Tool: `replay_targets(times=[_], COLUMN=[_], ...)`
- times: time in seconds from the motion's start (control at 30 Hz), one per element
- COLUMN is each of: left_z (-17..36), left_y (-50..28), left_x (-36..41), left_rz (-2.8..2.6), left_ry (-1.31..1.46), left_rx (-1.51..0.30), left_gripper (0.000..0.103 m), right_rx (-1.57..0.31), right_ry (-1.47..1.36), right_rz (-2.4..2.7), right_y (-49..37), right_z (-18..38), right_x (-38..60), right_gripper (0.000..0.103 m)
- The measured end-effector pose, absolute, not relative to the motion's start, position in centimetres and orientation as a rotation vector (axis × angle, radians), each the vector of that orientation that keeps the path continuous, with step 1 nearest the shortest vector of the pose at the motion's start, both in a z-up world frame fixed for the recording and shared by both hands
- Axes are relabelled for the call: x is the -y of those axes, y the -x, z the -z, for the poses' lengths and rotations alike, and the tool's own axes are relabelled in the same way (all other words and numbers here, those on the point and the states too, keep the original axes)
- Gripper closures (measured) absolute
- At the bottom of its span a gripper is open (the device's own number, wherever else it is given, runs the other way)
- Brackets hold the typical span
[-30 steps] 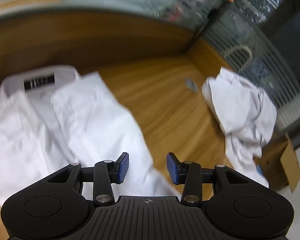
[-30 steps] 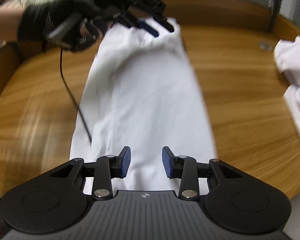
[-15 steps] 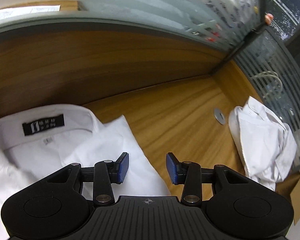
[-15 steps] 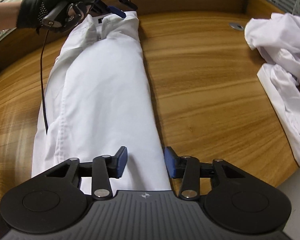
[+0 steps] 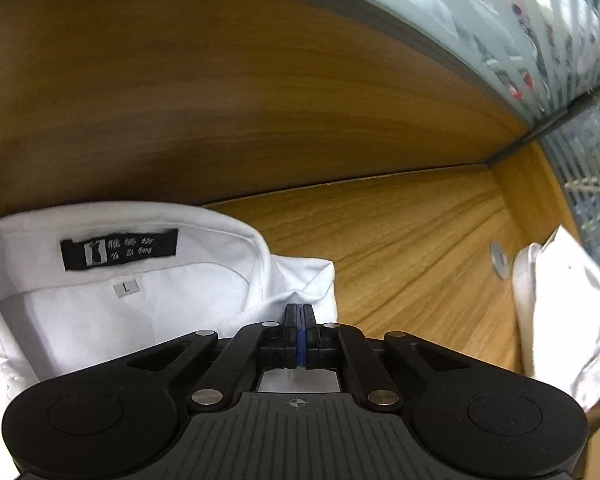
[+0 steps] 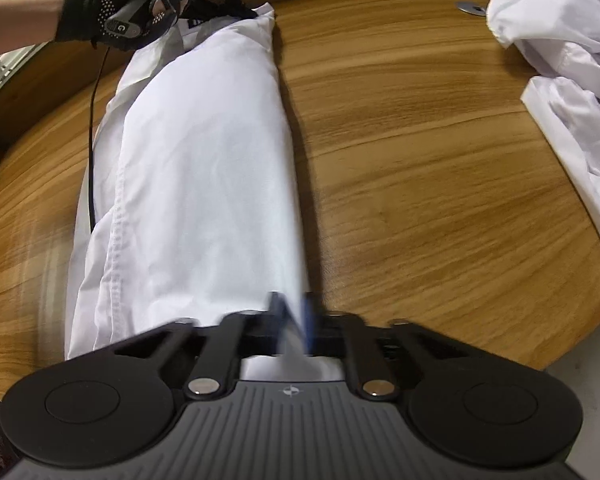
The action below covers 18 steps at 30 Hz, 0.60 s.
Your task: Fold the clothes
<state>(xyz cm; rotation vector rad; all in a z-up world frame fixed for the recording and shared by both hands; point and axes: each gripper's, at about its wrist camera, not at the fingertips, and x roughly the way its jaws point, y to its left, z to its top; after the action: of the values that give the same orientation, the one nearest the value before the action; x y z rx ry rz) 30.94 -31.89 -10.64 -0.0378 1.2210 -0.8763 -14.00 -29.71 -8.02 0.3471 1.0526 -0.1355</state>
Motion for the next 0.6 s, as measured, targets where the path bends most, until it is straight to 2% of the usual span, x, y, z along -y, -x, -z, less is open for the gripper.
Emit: replay_targets(times=[0.3,0.33,0.37,0.43,0.5,0.6], left_z=[10.4,10.1,9.7,8.0,6.0,2.9], left_y=[-31.8,-31.7,-31.6,-31.1,-30.2,-28.5], left_x=[31.4,31.2,30.9,29.7,27.9,24.6], left_rz=[0.882,0.882,0.882,0.891,0.896,0.894], left_ry=[0.059,0.074,0.092,0.125,0.14,0.154], left_rx=[-1.215,-1.22,-1.226,-1.217,-1.207,-1.197], left_gripper=[0.099,0.095,0.091,0.081,0.079,0.075], right_rx=[-1.066,-1.065,-1.064,-1.056,-1.031,-1.001], right_ry=[-0.311,-0.317,-0.323,-0.316,-0.314,-0.31], right_rz=[0.177,0.174,0.172,0.168,0.157,0.108], right_y=[14.9,15.1,15.2,15.7,16.3,16.9], right_z=[7.7,7.3,7.0,5.7,4.0,1.5], right_x=[28.7,28.9,29.0,29.4,29.9,30.7], right_gripper=[0.099,0.094,0.094,0.083,0.075,0.07])
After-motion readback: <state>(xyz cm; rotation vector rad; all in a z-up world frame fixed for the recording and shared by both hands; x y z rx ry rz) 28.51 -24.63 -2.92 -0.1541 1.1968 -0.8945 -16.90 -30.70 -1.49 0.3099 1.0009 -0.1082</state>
